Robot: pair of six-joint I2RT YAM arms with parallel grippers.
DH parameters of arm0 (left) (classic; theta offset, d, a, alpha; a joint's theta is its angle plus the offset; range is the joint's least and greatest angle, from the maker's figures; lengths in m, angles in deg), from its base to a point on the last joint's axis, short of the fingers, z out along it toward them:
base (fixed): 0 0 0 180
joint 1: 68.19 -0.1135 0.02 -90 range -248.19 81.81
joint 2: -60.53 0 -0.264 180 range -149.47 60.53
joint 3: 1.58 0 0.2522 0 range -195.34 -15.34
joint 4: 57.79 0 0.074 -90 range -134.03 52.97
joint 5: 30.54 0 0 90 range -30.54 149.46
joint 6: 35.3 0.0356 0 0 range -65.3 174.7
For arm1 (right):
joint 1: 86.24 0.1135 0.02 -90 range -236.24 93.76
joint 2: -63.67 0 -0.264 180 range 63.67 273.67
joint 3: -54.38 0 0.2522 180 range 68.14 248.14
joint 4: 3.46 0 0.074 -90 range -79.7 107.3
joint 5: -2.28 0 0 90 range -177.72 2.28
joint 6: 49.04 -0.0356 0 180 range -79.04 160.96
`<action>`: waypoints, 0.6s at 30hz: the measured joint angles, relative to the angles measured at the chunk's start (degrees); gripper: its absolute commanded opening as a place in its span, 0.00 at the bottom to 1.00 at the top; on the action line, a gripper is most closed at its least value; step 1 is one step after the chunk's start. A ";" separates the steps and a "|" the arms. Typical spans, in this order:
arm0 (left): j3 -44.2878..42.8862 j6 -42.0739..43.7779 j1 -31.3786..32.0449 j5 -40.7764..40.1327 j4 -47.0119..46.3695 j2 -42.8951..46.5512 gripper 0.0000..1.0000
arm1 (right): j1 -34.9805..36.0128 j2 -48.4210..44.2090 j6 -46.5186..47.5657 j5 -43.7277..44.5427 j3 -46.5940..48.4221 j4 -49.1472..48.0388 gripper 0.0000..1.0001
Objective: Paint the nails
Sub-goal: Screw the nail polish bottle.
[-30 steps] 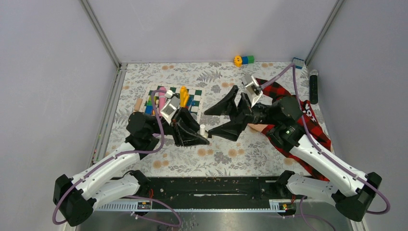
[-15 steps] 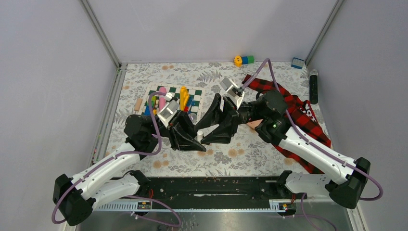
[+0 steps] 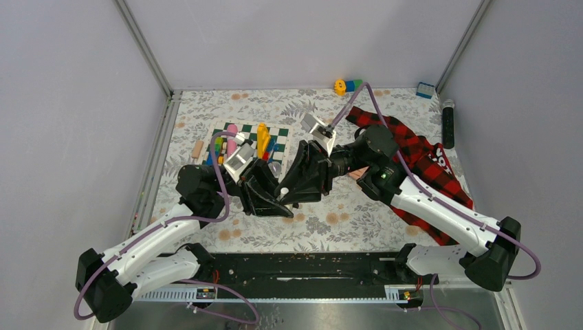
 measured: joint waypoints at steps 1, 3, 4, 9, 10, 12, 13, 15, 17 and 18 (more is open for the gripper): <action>0.00 -0.50 0.15 -0.09 0.15 0.00 0.00 | 0.04 0.22 0.48 -0.20 0.11 -0.15 0.00; 0.00 -1.11 0.26 -0.39 0.22 0.07 0.00 | 0.04 0.33 1.40 -0.13 0.28 -0.31 0.00; 0.00 -1.09 0.26 -0.63 0.37 0.17 0.00 | 0.04 0.33 1.64 -0.11 0.31 -0.28 0.00; 0.00 4.28 -0.81 -2.69 7.80 3.04 0.00 | 0.04 0.33 4.09 1.57 0.92 3.23 0.00; 0.00 6.21 -1.18 -3.63 10.51 4.09 0.00 | 0.04 0.33 4.85 2.43 1.11 4.39 0.00; 0.00 10.34 -1.79 -6.34 16.35 6.36 0.00 | 0.07 0.33 6.84 4.85 1.75 7.58 0.00; 0.00 12.61 -2.12 -8.15 19.69 7.67 0.00 | 0.17 0.33 7.78 6.25 1.97 9.05 0.00; 0.00 16.46 -2.58 -11.76 25.14 9.88 0.00 | 0.66 0.35 9.97 9.73 2.71 12.63 0.00; 0.04 19.39 -2.95 -15.17 29.42 11.82 0.00 | 1.40 0.59 11.67 13.35 3.72 15.74 0.00; 0.04 20.17 -3.08 -16.33 30.56 12.44 0.00 | 1.81 0.85 12.17 15.17 4.20 16.76 0.00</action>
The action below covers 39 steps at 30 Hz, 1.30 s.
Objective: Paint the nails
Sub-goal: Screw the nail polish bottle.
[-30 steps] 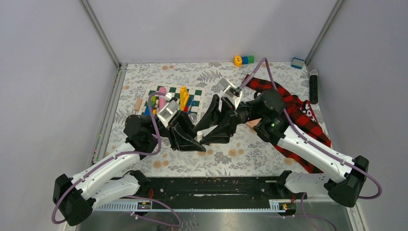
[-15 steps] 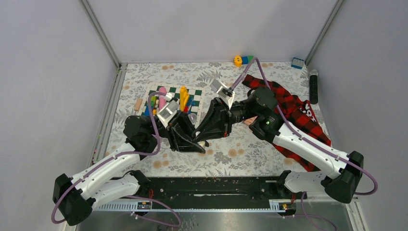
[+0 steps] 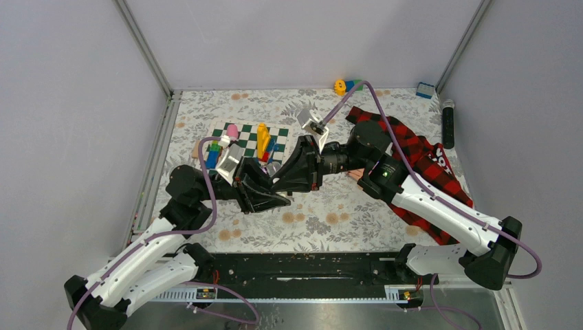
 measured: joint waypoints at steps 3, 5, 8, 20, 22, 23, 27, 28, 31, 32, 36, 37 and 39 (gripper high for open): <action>0.31 2.75 -0.28 -5.84 4.20 2.05 0.00 | 0.61 1.38 0.24 4.37 1.07 1.27 0.00; 0.55 4.04 -0.52 -10.58 7.23 3.28 0.00 | 0.76 2.69 -0.31 7.08 1.53 1.75 0.00; 1.36 5.62 -0.79 -18.36 10.62 4.70 0.00 | 1.09 4.92 -1.77 12.68 2.62 3.13 0.00; 3.82 9.22 -0.94 -48.41 24.48 5.14 0.00 | 8.13 18.47 -6.40 49.46 12.28 14.80 0.00; 4.00 9.75 -1.01 -52.28 25.70 5.07 0.00 | 8.94 21.68 -7.52 53.16 15.17 15.96 0.00; 4.02 10.01 -1.07 -53.83 26.23 4.87 0.00 | 9.11 22.86 -7.93 54.29 16.26 16.37 0.00; 4.02 11.26 -1.22 -58.10 26.51 4.13 0.00 | 9.25 26.01 -9.86 57.37 19.85 18.25 0.00; 4.02 11.50 -1.22 -58.25 26.27 4.09 0.00 | 9.27 26.12 -9.90 57.81 20.17 18.71 0.03; 4.02 12.13 -1.20 -58.27 25.11 4.26 0.00 | 9.53 26.12 -9.11 58.69 21.09 19.21 0.38; 4.02 12.44 -1.20 -58.21 24.79 4.44 0.00 | 9.64 26.05 -8.61 58.86 21.31 19.23 0.48; 3.89 15.06 -1.53 -56.63 23.69 4.94 0.00 | 9.60 23.63 -6.69 58.95 21.42 21.64 0.69; 3.82 15.43 -1.55 -55.67 23.04 4.94 0.00 | 9.51 22.60 -6.14 58.64 21.42 22.40 0.71; 3.32 16.37 -1.55 -52.02 21.09 4.85 0.00 | 9.05 19.98 -4.98 56.89 21.40 23.98 0.75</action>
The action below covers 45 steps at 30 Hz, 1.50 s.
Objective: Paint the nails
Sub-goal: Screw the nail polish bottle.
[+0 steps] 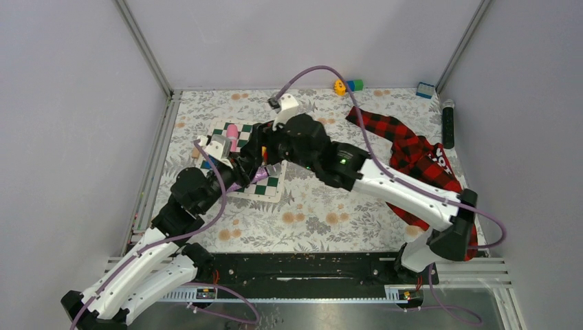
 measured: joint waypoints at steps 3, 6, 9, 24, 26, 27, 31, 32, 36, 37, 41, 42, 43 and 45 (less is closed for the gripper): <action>-0.98 0.85 0.00 7.23 -2.99 -0.66 0.00 | -1.99 -4.70 1.22 -4.26 -0.76 1.46 0.78; -1.88 1.14 0.00 14.10 -5.40 -1.36 0.00 | -6.56 -10.49 1.84 -8.48 -2.91 2.19 0.83; -2.80 0.61 0.00 22.95 -7.82 -2.80 0.00 | -11.78 -17.29 3.56 -13.53 -6.91 2.21 0.85; -4.74 -20.55 2.21 62.53 -31.26 -12.79 0.00 | -14.84 -31.28 3.48 -59.47 -28.30 -32.70 0.84; -4.74 -23.63 3.06 65.18 -35.04 -13.33 0.00 | -14.84 -29.75 0.85 -62.86 -28.30 -38.21 0.83; -4.74 -24.74 3.37 66.14 -36.33 -13.55 0.00 | -14.82 -28.79 -0.79 -64.57 -28.30 -41.40 0.82; -4.76 -28.50 4.44 68.91 -40.83 -14.27 0.00 | -14.38 -25.94 -5.46 -68.83 -28.30 -48.98 0.75; -4.76 -29.03 4.50 69.26 -41.35 -14.29 0.00 | -14.14 -25.42 -6.40 -69.59 -28.30 -50.05 0.72; -4.76 -30.40 4.61 70.27 -43.15 -14.27 0.00 | -12.50 -23.85 -8.37 -72.37 -28.30 -52.37 0.64; -4.76 -30.84 4.61 70.44 -43.60 -14.29 0.00 | -12.04 -23.52 -8.66 -73.07 -28.30 -52.68 0.62; -4.76 -32.41 4.61 70.82 -45.64 -14.29 0.00 | -10.82 -22.34 -9.38 -74.93 -28.24 -53.07 0.57; -4.76 -32.92 4.61 70.88 -46.21 -14.29 0.00 | -10.58 -21.97 -9.46 -75.25 -28.15 -53.05 0.55; -4.76 -33.24 4.61 70.93 -46.75 -14.29 0.00 | -10.36 -21.53 -9.53 -75.63 -27.91 -53.00 0.53; -4.76 -33.75 4.61 71.01 -47.50 -14.29 0.00 | -9.92 -20.57 -9.66 -76.26 -27.26 -52.78 0.48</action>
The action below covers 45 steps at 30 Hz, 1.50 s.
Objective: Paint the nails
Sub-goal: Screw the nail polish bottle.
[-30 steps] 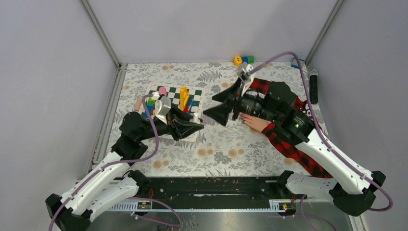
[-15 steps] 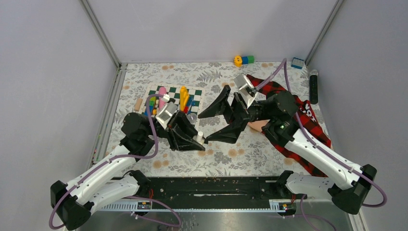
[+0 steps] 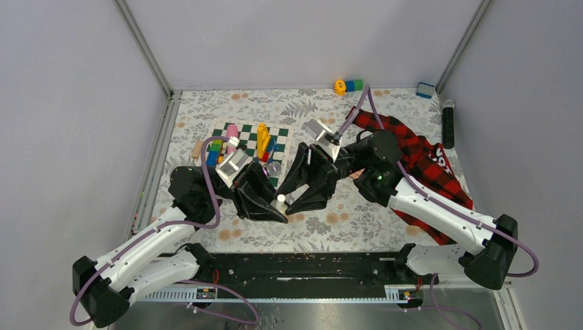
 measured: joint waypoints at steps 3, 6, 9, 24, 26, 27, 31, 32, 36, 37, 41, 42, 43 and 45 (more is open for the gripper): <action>0.00 -0.33 0.00 0.04 -0.74 0.02 0.00 | 0.44 1.07 -0.15 -0.39 0.85 0.20 0.44; 0.00 -0.68 0.00 0.20 -1.01 0.00 0.00 | 0.74 1.77 -0.24 -0.55 1.51 0.42 0.32; 0.00 -0.90 0.33 0.33 -1.25 0.02 0.00 | 0.90 2.34 0.04 -0.52 2.01 1.03 0.10; -0.42 15.85 -1.38 -9.53 21.51 7.23 0.00 | 1.20 -0.42 17.03 10.64 6.69 27.41 0.00; -0.52 18.47 -1.51 -12.55 25.46 8.15 0.00 | 1.20 -0.50 17.92 13.25 7.19 30.27 0.00; -0.55 19.54 -1.55 -14.12 27.15 8.55 0.00 | 1.18 -0.52 18.08 14.56 7.39 31.36 0.00; -0.61 23.26 -1.57 -22.23 33.66 10.25 0.00 | 1.18 -0.22 18.49 20.59 8.37 35.78 0.00; -0.61 23.71 -1.57 -23.93 34.80 10.49 0.00 | 1.16 -0.02 18.49 22.14 8.68 36.79 0.00; -0.61 25.59 -1.60 -32.94 39.74 11.72 0.00 | 1.09 1.46 18.27 28.44 10.23 40.15 0.00; -0.61 25.90 -1.64 -35.34 40.89 11.82 0.00 | 1.09 1.86 18.23 30.08 10.64 41.05 0.00; -0.61 27.28 -1.68 -44.48 44.85 11.63 0.00 | 1.68 4.17 18.27 39.23 13.75 46.93 0.00; -0.61 27.80 -1.66 -46.86 46.03 11.47 0.00 | 2.23 4.87 18.29 42.25 14.78 48.81 0.00; -0.61 28.39 -1.66 -49.09 47.10 11.28 0.00 | 2.82 5.60 18.27 45.33 15.72 50.42 0.00; -0.61 29.79 -1.46 -53.29 49.13 10.84 0.00 | 3.96 6.78 18.12 50.64 17.05 53.24 0.00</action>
